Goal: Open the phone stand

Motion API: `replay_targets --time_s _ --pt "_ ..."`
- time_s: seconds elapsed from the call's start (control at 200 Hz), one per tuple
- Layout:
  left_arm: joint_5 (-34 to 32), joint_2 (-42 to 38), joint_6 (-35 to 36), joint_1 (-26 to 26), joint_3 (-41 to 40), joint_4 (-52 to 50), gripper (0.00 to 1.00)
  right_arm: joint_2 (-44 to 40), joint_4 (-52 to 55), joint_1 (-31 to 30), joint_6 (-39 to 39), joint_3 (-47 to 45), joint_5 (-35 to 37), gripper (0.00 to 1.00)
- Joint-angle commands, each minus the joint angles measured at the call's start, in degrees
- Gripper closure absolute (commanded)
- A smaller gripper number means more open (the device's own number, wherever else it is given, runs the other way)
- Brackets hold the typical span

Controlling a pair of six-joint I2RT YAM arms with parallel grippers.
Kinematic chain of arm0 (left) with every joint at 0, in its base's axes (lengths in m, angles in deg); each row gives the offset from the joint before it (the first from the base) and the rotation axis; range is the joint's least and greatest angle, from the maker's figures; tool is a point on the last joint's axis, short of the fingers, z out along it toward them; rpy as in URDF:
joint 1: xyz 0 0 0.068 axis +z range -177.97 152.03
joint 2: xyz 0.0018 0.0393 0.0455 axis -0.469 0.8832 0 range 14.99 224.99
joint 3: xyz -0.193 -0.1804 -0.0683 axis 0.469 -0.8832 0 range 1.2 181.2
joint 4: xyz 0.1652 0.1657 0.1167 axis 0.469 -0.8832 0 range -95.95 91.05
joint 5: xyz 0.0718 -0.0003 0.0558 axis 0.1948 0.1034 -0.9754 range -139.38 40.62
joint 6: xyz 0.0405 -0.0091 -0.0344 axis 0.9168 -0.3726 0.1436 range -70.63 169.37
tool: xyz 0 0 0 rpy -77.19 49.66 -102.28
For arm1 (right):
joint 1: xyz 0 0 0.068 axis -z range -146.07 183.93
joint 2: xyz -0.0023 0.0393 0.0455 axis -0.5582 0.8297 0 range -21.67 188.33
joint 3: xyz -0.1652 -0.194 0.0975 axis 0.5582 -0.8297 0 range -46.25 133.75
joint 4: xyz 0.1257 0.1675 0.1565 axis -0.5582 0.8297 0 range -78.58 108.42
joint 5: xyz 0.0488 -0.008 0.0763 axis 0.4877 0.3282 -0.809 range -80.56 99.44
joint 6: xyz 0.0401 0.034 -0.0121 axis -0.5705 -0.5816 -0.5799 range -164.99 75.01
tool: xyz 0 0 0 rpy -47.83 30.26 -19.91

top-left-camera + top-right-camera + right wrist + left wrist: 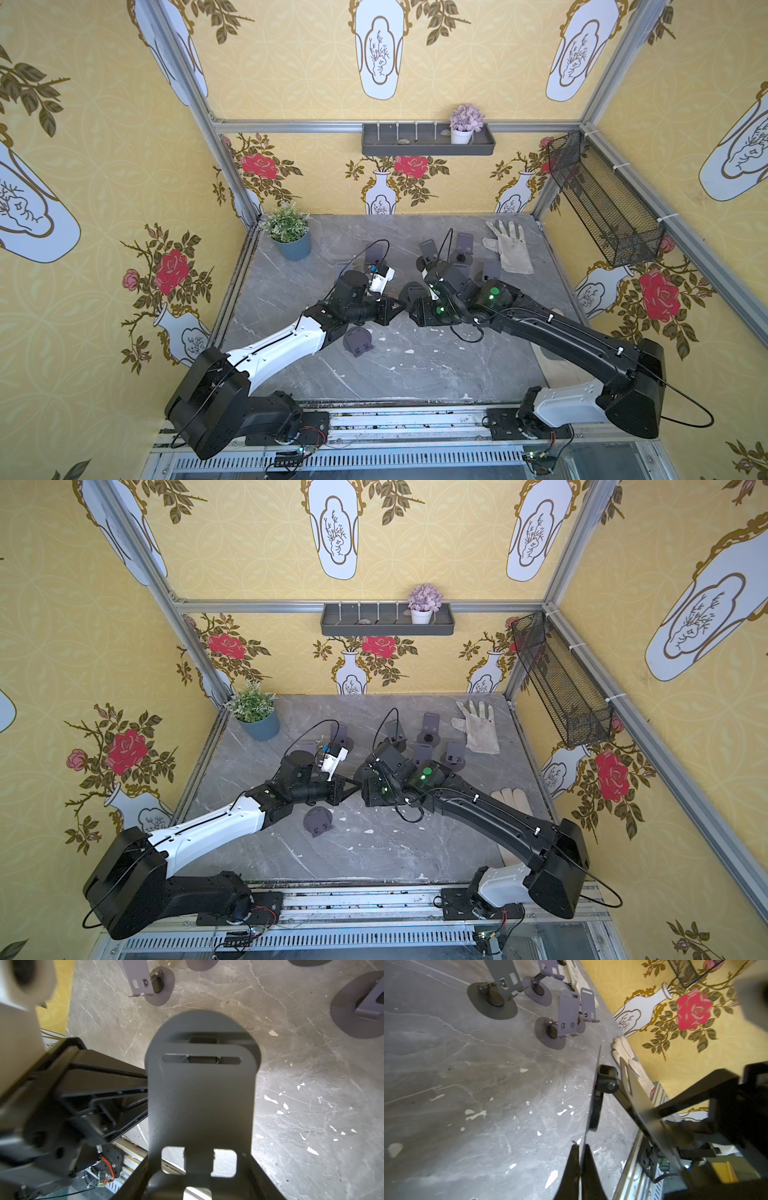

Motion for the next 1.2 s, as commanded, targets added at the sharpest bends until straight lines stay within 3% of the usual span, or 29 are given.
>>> replay_targets --time_s 0.0,0.16,0.44,0.48,0.525,0.585,0.95,1.195 --pt "-17.31 -0.57 3.49 0.47 -1.18 -9.39 1.00 -1.01 5.04 0.10 -0.86 1.92 -1.10 0.62" --pt "-21.30 -2.90 5.29 0.42 -2.28 -10.30 1.00 -1.47 7.79 0.44 0.06 4.05 -2.32 0.62" --pt "-20.66 -6.40 4.27 0.47 -2.31 -9.34 1.00 -0.59 6.70 0.70 1.00 3.52 -5.26 0.61" --pt "-20.43 -6.96 4.08 0.44 -2.15 -9.25 1.00 -0.48 5.91 0.71 1.22 3.36 -6.25 0.51" --pt "-20.14 -7.58 4.08 0.47 -1.88 -9.17 1.00 -0.29 4.85 0.69 1.99 3.34 -7.41 0.21" --pt "-19.77 -8.34 4.10 0.40 -1.56 -9.38 1.00 0.03 4.57 0.97 2.80 4.18 -7.72 0.00" --pt "-16.46 -11.15 9.84 0.46 -1.36 -13.19 1.00 5.81 3.93 8.27 10.67 10.50 -12.31 0.02" --pt "-10.66 -15.67 14.30 0.44 -2.62 -13.58 1.00 9.99 2.55 10.94 15.03 13.08 -16.33 0.02"
